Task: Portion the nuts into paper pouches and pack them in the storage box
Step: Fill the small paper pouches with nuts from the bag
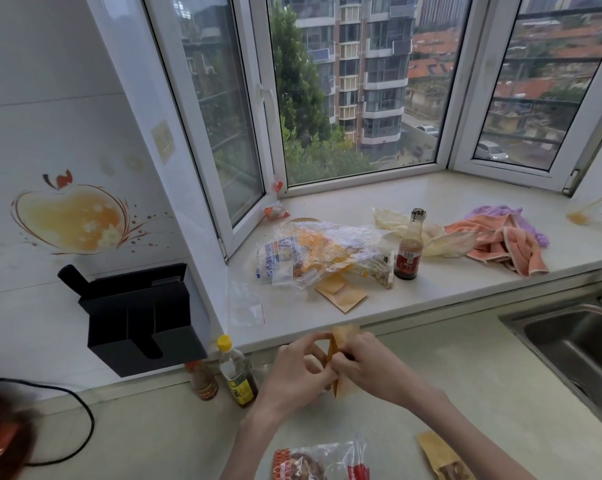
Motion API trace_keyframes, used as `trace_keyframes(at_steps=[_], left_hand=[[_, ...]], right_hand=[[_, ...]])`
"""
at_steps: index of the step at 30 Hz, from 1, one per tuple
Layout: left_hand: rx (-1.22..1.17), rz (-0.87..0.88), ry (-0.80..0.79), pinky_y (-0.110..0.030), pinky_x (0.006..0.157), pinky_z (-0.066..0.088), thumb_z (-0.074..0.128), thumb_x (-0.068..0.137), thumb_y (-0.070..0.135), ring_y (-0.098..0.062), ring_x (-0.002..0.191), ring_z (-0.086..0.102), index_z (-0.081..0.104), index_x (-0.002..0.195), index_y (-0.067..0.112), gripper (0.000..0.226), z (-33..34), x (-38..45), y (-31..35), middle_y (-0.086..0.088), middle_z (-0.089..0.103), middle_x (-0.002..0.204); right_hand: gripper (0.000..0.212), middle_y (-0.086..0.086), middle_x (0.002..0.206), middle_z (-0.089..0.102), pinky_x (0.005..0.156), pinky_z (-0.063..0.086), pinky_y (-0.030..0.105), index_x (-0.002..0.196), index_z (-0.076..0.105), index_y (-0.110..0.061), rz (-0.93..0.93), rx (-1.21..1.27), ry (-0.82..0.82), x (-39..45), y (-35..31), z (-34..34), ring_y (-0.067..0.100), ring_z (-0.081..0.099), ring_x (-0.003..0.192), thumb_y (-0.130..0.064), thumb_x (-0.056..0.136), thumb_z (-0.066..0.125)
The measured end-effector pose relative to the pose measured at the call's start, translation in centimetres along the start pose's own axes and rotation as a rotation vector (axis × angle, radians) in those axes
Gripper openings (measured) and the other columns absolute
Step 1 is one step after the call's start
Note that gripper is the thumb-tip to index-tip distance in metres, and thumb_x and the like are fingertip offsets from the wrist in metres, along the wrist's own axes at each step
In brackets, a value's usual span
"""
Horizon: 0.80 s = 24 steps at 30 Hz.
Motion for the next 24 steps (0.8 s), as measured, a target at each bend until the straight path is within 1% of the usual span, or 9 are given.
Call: trace_keyframes(at_steps=[4,8,12,14,16,18,19,21,24], left_hand=[[-0.057,-0.022,0.063,-0.019,0.045,0.051,0.066,0.089,0.022,-0.011,0.063,0.071,0.057,0.120,0.043,0.039,-0.4,0.1,0.2,0.007,0.071,0.075],[0.015,-0.023,0.131,-0.021,0.046,0.052,0.064,0.091,0.021,-0.009,0.058,0.069,0.061,0.121,0.036,0.034,-0.7,0.5,0.6,0.002,0.069,0.068],[0.052,0.016,0.150,-0.028,0.049,0.057,0.062,0.091,0.024,-0.008,0.054,0.067,0.060,0.120,0.038,0.032,-1.0,0.3,0.9,0.003,0.070,0.064],[0.042,0.014,0.146,-0.030,0.049,0.058,0.061,0.090,0.019,-0.008,0.054,0.068,0.059,0.119,0.038,0.034,-1.0,0.2,0.8,0.005,0.071,0.063],[0.047,0.019,0.147,-0.031,0.050,0.059,0.061,0.089,0.017,-0.009,0.055,0.069,0.057,0.123,0.036,0.039,-1.0,0.2,0.9,0.004,0.071,0.064],[0.081,0.031,0.166,-0.034,0.053,0.059,0.060,0.086,0.013,-0.012,0.052,0.067,0.053,0.128,0.038,0.050,-1.1,0.3,1.0,0.000,0.070,0.061],[0.109,0.038,0.179,-0.035,0.055,0.058,0.060,0.084,0.011,-0.015,0.051,0.065,0.051,0.130,0.039,0.054,-1.3,0.4,1.1,-0.002,0.068,0.058],[0.165,0.041,0.211,-0.034,0.057,0.057,0.062,0.080,0.009,-0.019,0.048,0.061,0.051,0.130,0.039,0.060,-2.2,0.5,1.0,-0.003,0.065,0.054],[0.193,0.051,0.225,-0.028,0.055,0.056,0.062,0.077,0.009,-0.012,0.045,0.061,0.053,0.127,0.039,0.060,-2.7,0.6,1.0,0.002,0.065,0.052]], right_hand=[[0.032,-0.009,0.046,0.049,0.043,0.029,0.017,0.054,0.056,-0.015,-0.016,0.011,0.020,0.0,-0.3,-0.4,0.006,0.037,0.040,-0.029,0.082,0.049],[0.038,-0.001,0.045,0.045,0.045,0.030,0.031,0.053,0.054,-0.002,0.068,-0.041,0.129,0.2,0.6,-1.1,0.009,0.031,0.041,-0.027,0.081,0.053],[0.042,-0.002,0.045,0.042,0.044,0.027,0.026,0.049,0.053,-0.011,0.147,-0.035,0.156,0.2,1.1,-1.3,0.010,0.029,0.041,-0.034,0.085,0.054],[0.048,-0.002,0.046,0.045,0.043,0.027,0.023,0.052,0.055,-0.003,0.154,-0.043,0.152,0.1,1.0,-1.2,0.010,0.031,0.040,-0.036,0.087,0.051],[0.046,0.001,0.046,0.051,0.042,0.031,0.025,0.056,0.060,-0.001,0.151,-0.086,0.173,0.1,0.8,-1.1,0.011,0.034,0.039,-0.033,0.087,0.049],[0.043,0.003,0.047,0.056,0.044,0.039,0.032,0.053,0.060,-0.006,0.163,-0.150,0.200,0.2,0.6,-1.4,0.016,0.041,0.040,-0.033,0.085,0.051],[0.043,0.003,0.045,0.054,0.044,0.039,0.032,0.049,0.057,-0.008,0.175,-0.173,0.213,0.3,0.6,-1.7,0.018,0.041,0.039,-0.034,0.083,0.052],[0.041,0.000,0.042,0.048,0.043,0.035,0.028,0.044,0.053,-0.012,0.202,-0.242,0.250,0.3,0.7,-2.6,0.016,0.037,0.038,-0.036,0.077,0.058],[0.042,0.003,0.044,0.051,0.043,0.035,0.028,0.044,0.054,-0.011,0.230,-0.329,0.295,0.2,0.8,-3.3,0.017,0.040,0.040,-0.040,0.074,0.061]])
Point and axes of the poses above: each hand's wrist, its own x-axis towards the middle knuckle, its own z-axis out of the palm, y = z × x, the point moved 9 cm from there along x, towards the middle knuckle
